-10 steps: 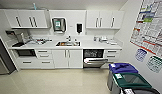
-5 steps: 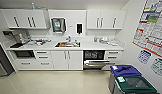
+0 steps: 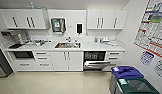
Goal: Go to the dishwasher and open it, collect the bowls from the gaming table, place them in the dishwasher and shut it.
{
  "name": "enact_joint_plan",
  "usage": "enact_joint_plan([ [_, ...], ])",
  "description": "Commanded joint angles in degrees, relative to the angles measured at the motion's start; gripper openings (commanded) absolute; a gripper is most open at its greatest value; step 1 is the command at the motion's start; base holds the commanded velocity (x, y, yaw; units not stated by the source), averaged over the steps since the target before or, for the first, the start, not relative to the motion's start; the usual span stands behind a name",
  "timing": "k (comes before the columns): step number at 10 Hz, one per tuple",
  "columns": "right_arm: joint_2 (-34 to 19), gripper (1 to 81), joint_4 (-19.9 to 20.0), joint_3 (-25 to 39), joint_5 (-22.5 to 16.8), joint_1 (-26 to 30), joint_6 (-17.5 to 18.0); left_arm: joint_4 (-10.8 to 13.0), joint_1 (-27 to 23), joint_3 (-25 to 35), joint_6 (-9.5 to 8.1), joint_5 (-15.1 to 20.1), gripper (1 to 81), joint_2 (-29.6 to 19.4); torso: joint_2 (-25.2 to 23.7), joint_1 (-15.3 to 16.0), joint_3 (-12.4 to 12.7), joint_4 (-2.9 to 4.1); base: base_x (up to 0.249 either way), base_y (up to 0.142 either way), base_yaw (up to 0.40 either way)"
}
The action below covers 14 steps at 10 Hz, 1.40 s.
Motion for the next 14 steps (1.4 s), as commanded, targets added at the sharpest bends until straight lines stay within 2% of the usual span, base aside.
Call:
enact_joint_plan([
  [1, -0.64, 1.0, -0.33, -0.12, -2.9, 2.25, -0.02, -0.07, -1.94, -0.11, -0.15, 2.66, 1.0, -0.63, 0.0, 0.0, 0.0, 0.0, 0.081, 0.0, 0.0],
  [14, -0.47, 1.0, -0.24, -0.12, -2.9, 2.16, -0.02, -0.16, -1.94, -0.11, -0.15, 2.66, 1.0, -0.9, -0.05, -0.03, 0.02, 0.0, 0.123, 0.0, 0.0],
])
